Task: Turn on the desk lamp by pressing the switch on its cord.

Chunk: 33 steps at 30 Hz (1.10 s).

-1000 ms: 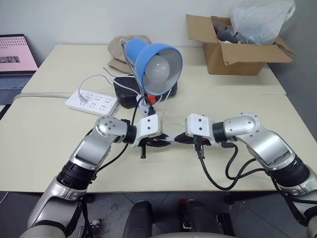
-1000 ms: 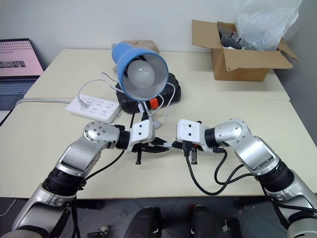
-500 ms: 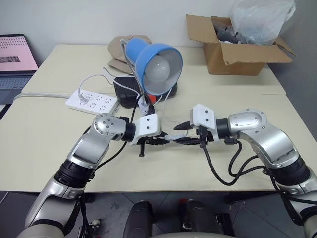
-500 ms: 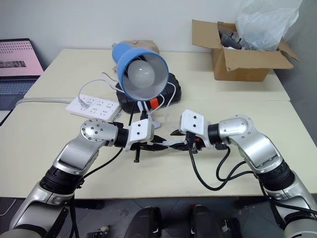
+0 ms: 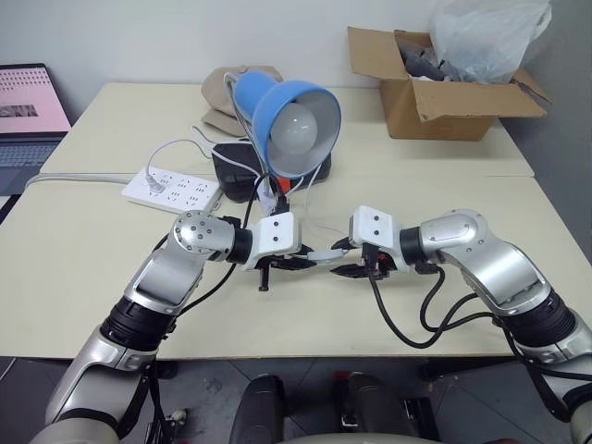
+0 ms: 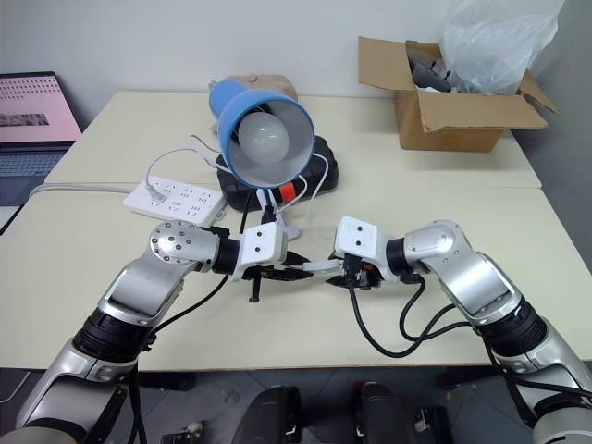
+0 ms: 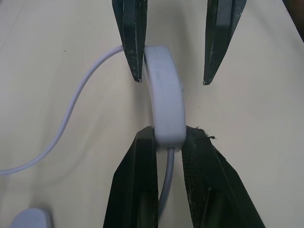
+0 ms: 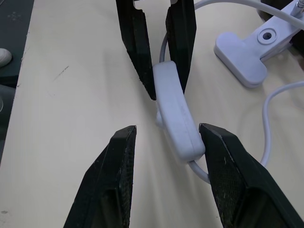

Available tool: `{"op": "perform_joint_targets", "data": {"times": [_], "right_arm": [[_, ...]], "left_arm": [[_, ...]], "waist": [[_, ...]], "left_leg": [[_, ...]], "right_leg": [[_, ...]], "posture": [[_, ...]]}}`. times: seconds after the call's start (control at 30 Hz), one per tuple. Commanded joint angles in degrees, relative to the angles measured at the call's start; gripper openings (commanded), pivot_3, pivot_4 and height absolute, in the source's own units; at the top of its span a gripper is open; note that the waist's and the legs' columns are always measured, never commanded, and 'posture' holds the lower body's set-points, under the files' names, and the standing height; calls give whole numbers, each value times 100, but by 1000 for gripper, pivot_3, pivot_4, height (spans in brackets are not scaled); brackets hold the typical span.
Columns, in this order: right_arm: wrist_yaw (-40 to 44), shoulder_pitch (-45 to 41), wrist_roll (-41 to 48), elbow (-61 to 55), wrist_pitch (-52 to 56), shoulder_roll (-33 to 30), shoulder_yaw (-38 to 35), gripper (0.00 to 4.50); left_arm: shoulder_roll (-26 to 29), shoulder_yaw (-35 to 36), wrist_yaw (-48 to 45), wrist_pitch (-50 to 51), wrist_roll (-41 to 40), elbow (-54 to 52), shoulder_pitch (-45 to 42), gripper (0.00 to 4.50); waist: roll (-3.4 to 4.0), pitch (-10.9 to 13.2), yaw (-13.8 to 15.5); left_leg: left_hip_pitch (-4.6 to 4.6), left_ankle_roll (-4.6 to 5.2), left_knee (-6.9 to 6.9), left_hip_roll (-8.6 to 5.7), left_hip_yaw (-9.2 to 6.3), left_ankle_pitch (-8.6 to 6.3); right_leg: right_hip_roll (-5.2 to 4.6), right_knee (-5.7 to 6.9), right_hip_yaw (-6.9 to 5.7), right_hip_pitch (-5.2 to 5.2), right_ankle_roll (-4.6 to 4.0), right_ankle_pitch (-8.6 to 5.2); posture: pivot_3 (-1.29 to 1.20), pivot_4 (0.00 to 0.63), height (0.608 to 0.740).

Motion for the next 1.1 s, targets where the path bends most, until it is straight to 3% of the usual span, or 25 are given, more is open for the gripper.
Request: {"op": "perform_joint_targets", "data": {"times": [0.03, 0.4, 0.5, 0.57, 0.63, 0.73, 1.03, 1.1], "right_arm": [[-6, -149, -52, -37, 19, 46, -18, 2184], [-20, -158, -109, 52, 111, 186, -38, 2184], [-22, -148, -126, 52, 133, 208, -51, 1748], [-20, -146, -181, 77, 73, 193, -30, 1106], [-8, -146, -229, 104, 14, 172, -7, 749], [4, -141, -246, 106, -5, 179, -11, 650], [47, -115, -193, 118, -188, 247, -120, 647], [28, -94, -166, 112, -230, 264, -172, 1347]], "left_arm": [[41, 41, -15, -89, 2, -140, -90, 389], [-11, 21, 13, -89, 16, -157, -75, 389], [-7, 24, 7, -78, 12, -191, -64, 389], [1, 25, 0, -73, 7, -203, -59, 389], [0, 25, 1, -79, 8, -203, -61, 389], [-6, 34, -7, -94, 26, -201, -57, 389], [-12, 46, -36, -139, 50, -169, -69, 389], [-3, 44, -44, -155, 51, -170, -62, 389]], "waist": [[0, 0, 0], [0, 0, 0], [0, 0, 0], [0, 0, 0], [0, 0, -1], [0, 0, -1], [0, 0, 0], [0, 0, 0]], "left_leg": [[0, 0, 0, 0, 0, 0], [0, 0, 0, 0, 0, 0], [0, 0, 0, 0, 0, 0], [0, 0, 0, 0, 0, 0], [0, 0, 0, 0, 0, 0], [0, 0, 0, 1, 0, 0], [0, 0, 0, 1, 0, 0], [0, 0, 0, 1, 0, 0]], "right_leg": [[0, 0, 0, 0, 0, 0], [0, 0, 0, 0, 0, 0], [0, 0, 0, 0, 0, 0], [0, 0, 0, 0, 0, 0], [0, 0, 0, 0, 0, 0], [1, 0, -1, 0, 0, 0], [1, 0, 0, 0, 0, 0], [1, 0, 0, 0, 0, 0]], "posture": [[0, 150, 740], [0, 150, 740], [0, 150, 740], [0, 150, 740], [0, 150, 740], [0, 150, 740], [0, 150, 740], [0, 150, 740]]}}
